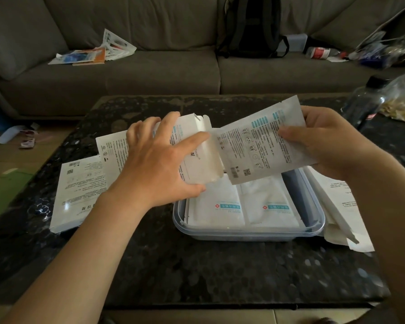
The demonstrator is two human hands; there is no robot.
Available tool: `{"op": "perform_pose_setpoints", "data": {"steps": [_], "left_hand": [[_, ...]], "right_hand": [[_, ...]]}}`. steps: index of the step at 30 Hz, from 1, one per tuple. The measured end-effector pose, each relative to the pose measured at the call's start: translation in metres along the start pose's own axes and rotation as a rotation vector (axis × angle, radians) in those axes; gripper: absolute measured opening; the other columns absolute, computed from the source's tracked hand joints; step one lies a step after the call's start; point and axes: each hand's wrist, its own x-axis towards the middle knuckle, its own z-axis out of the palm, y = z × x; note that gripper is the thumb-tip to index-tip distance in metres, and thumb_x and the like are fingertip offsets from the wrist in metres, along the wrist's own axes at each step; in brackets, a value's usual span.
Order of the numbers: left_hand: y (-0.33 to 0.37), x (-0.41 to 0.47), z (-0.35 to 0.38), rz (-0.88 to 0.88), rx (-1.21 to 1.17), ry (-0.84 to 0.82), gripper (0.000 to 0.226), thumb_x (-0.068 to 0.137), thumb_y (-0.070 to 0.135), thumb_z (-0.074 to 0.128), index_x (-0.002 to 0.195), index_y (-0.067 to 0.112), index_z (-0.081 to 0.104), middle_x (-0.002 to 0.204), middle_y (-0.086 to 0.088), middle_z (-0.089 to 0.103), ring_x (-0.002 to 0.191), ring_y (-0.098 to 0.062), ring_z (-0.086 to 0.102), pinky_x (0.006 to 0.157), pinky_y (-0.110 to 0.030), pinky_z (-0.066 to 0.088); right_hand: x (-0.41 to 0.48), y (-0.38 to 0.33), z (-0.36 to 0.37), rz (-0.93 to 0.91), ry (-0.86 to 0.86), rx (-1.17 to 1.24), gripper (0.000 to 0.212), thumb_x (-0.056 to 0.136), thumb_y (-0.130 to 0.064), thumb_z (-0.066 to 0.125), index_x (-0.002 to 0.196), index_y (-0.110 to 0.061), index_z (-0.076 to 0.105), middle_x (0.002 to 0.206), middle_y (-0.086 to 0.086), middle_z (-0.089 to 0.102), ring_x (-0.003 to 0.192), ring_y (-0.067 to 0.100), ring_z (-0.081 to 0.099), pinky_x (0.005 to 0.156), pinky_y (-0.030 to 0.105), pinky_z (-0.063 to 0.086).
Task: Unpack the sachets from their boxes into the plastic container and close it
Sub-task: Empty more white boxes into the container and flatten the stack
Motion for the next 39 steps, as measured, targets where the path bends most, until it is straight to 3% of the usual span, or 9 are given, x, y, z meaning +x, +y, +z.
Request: {"op": "perform_pose_setpoints", "data": {"steps": [2, 5, 11, 15, 23, 28, 32, 35, 39], "left_hand": [[-0.003, 0.0, -0.001, -0.027, -0.008, -0.006, 0.1, 0.059, 0.079, 0.066, 0.15, 0.043, 0.047, 0.162, -0.011, 0.028, 0.141, -0.043, 0.03, 0.115, -0.067, 0.021], [-0.006, 0.001, -0.003, -0.054, -0.028, -0.005, 0.102, 0.058, 0.079, 0.066, 0.151, 0.042, 0.047, 0.162, -0.01, 0.028, 0.141, -0.043, 0.029, 0.115, -0.066, 0.021], [-0.003, 0.002, -0.004, -0.047, -0.033, -0.005, 0.103, 0.057, 0.079, 0.066, 0.151, 0.042, 0.047, 0.162, -0.011, 0.028, 0.142, -0.044, 0.029, 0.114, -0.065, 0.021], [0.001, 0.001, -0.003, -0.025, -0.037, 0.002, 0.104, 0.056, 0.079, 0.067, 0.151, 0.041, 0.046, 0.161, -0.011, 0.029, 0.141, -0.044, 0.029, 0.114, -0.066, 0.021], [0.011, -0.002, -0.002, 0.004, -0.05, -0.005, 0.105, 0.055, 0.079, 0.067, 0.15, 0.043, 0.044, 0.16, -0.01, 0.029, 0.14, -0.043, 0.03, 0.114, -0.064, 0.021], [0.015, -0.003, -0.001, 0.028, -0.046, 0.007, 0.105, 0.055, 0.078, 0.067, 0.151, 0.042, 0.045, 0.159, -0.011, 0.03, 0.139, -0.044, 0.032, 0.114, -0.065, 0.023], [0.014, -0.002, -0.001, 0.022, -0.041, -0.003, 0.105, 0.055, 0.079, 0.067, 0.151, 0.042, 0.045, 0.16, -0.01, 0.029, 0.14, -0.044, 0.031, 0.114, -0.065, 0.022], [0.014, -0.002, 0.0, 0.024, -0.036, -0.007, 0.105, 0.055, 0.079, 0.067, 0.151, 0.043, 0.044, 0.16, -0.01, 0.028, 0.14, -0.043, 0.03, 0.115, -0.065, 0.022], [0.015, -0.001, 0.0, 0.025, -0.044, -0.003, 0.104, 0.056, 0.077, 0.068, 0.151, 0.041, 0.046, 0.16, -0.011, 0.03, 0.14, -0.043, 0.031, 0.115, -0.065, 0.022]], "right_hand": [[-0.003, 0.002, -0.006, -0.037, -0.033, -0.081, 0.022, 0.1, -0.013, 0.055, 0.107, -0.027, 0.071, 0.102, -0.007, 0.076, 0.1, 0.017, 0.072, 0.083, 0.042, 0.059], [-0.008, 0.004, -0.005, -0.144, -0.051, -0.289, 0.026, 0.101, -0.011, 0.052, 0.104, -0.032, 0.068, 0.104, -0.013, 0.071, 0.101, 0.01, 0.066, 0.078, 0.026, 0.054], [-0.011, 0.018, 0.003, -0.284, -0.094, -0.709, 0.038, 0.102, -0.006, 0.048, 0.127, -0.028, 0.066, 0.118, -0.008, 0.066, 0.109, 0.016, 0.061, 0.08, 0.014, 0.048], [-0.023, 0.028, 0.019, -0.239, -0.214, -0.864, 0.046, 0.102, -0.009, 0.051, 0.132, -0.042, 0.061, 0.133, -0.016, 0.063, 0.119, 0.012, 0.061, 0.1, 0.029, 0.052], [-0.038, 0.039, 0.03, -0.003, -0.5, -0.997, 0.05, 0.103, -0.035, 0.049, 0.147, -0.054, 0.035, 0.159, -0.023, 0.029, 0.149, 0.013, 0.027, 0.121, 0.033, 0.02], [-0.035, 0.036, 0.029, 0.058, -0.549, -1.036, 0.062, 0.093, -0.063, 0.051, 0.15, -0.055, 0.028, 0.162, -0.022, 0.021, 0.15, 0.012, 0.023, 0.121, 0.035, 0.02], [-0.03, 0.033, 0.029, 0.159, -0.599, -1.039, 0.079, 0.08, -0.083, 0.038, 0.152, -0.054, 0.02, 0.166, -0.018, 0.008, 0.154, 0.016, 0.014, 0.123, 0.042, 0.013], [-0.025, 0.034, 0.031, 0.192, -0.572, -1.017, 0.075, 0.086, -0.079, 0.032, 0.154, -0.05, 0.02, 0.167, -0.018, 0.006, 0.154, 0.017, 0.011, 0.123, 0.045, 0.012], [-0.018, 0.045, 0.041, 0.09, -0.546, -1.024, 0.077, 0.09, -0.072, 0.045, 0.155, -0.049, 0.01, 0.166, -0.018, 0.005, 0.154, 0.017, 0.016, 0.122, 0.045, 0.019]]}}
